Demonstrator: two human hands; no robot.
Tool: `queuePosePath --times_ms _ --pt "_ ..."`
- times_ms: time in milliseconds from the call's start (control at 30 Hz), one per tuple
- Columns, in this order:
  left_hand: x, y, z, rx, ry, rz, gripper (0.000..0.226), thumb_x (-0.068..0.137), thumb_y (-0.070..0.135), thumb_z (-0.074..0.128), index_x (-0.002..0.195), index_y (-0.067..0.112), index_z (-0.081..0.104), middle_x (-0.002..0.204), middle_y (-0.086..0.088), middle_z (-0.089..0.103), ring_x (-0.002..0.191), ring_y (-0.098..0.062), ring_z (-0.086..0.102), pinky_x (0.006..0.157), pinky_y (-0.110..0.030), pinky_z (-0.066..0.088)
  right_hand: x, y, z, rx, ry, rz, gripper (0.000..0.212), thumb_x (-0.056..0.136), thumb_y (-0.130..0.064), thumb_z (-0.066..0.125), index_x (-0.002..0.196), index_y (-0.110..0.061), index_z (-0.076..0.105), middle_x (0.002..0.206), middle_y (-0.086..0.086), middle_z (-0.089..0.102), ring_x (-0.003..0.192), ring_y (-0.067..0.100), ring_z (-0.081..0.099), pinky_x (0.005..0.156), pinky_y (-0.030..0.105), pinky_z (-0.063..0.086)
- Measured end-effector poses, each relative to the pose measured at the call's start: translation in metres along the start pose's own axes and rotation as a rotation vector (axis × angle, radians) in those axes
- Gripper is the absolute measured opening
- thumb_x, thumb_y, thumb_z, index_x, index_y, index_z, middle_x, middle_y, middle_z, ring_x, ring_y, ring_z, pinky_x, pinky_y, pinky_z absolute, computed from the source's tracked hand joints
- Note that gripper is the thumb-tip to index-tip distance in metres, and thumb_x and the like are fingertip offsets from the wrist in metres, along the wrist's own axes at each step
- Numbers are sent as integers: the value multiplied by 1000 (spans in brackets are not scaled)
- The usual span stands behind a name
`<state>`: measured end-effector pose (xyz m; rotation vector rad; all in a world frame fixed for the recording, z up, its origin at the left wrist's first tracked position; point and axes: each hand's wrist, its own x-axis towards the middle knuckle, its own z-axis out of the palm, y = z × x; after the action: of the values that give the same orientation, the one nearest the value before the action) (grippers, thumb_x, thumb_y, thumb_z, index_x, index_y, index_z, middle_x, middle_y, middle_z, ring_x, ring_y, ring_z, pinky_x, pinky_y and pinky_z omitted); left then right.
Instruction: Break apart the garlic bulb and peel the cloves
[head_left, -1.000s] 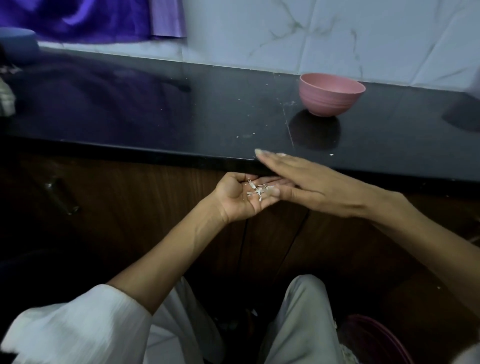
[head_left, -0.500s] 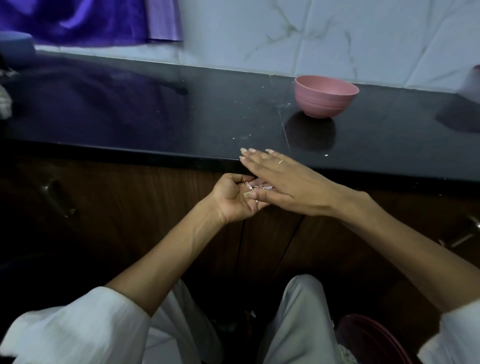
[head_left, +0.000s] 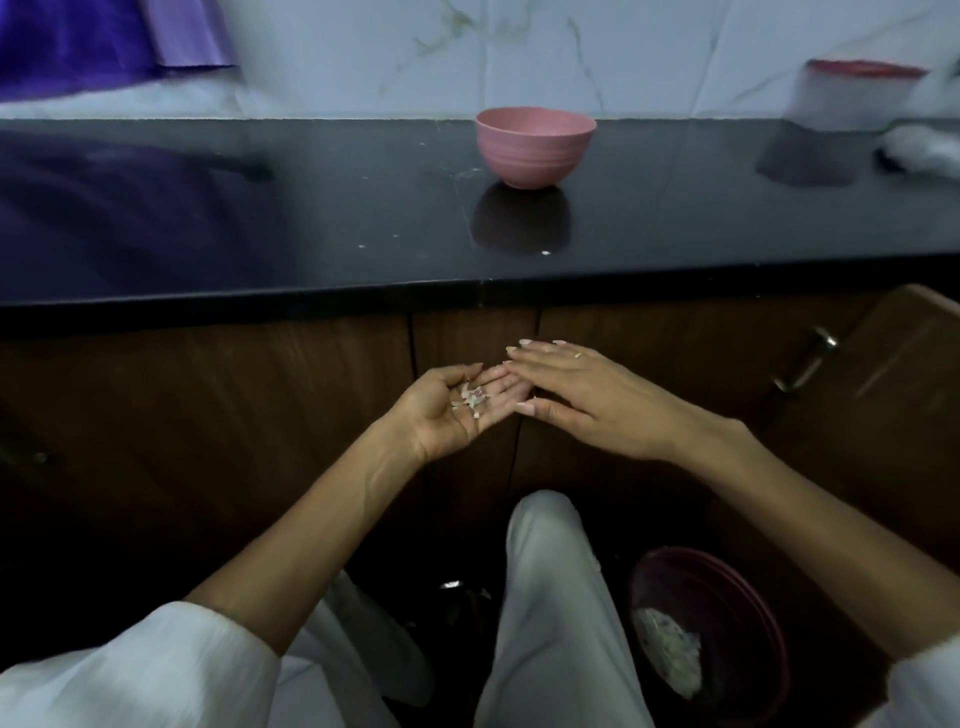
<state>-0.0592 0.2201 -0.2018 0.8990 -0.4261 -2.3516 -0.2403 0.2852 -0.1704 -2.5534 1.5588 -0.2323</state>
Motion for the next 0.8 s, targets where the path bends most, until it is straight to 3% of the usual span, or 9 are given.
queuePosePath --times_ms 67,167,333,500,600,667,800 --pt "14 -25 6 25 42 -50 31 103 11 39 100 -9 62 103 -25 69 114 -32 62 98 -44 46 -24 19 14 -6 -23 90 56 104 -38 41 152 -12 29 160 6 27 150 15 16 123 34 12" --pt "39 -66 17 104 99 -129 25 102 8 42 94 -6 61 106 -17 65 129 -27 52 96 -43 43 -66 48 37 14 -88 252 56 104 -33 43 152 -10 29 160 8 28 150 17 16 123 33 12" --pt "84 -142 43 280 94 -260 20 101 5 45 90 -4 60 92 -18 64 130 -27 51 93 -42 45 -147 90 84 124 -147 480 53 105 -28 44 151 -7 31 158 11 32 149 19 21 116 20 8" --pt "144 -232 47 543 124 -387 25 104 10 40 92 -3 58 135 -25 55 128 -33 52 92 -43 45 -220 128 141 244 -178 688 47 105 -22 42 149 -7 36 153 12 40 144 22 31 115 26 21" --pt "177 -284 34 616 151 -457 29 104 11 34 90 -2 55 136 -26 53 126 -35 51 92 -42 42 -254 148 176 332 -178 782 37 100 -10 44 136 -7 53 136 12 56 127 25 50 101 27 35" --pt "195 -314 27 591 166 -515 32 105 14 32 90 -3 54 133 -26 54 133 -36 45 95 -42 40 -270 159 197 358 -185 830 37 96 -3 46 131 -6 58 132 14 59 122 27 54 94 24 35" --pt "223 -352 21 486 204 -539 52 105 38 32 119 -8 52 144 -27 45 134 -39 43 97 -43 39 -295 181 248 413 -174 924 48 97 -4 46 145 -7 45 149 14 46 137 28 43 109 26 27"
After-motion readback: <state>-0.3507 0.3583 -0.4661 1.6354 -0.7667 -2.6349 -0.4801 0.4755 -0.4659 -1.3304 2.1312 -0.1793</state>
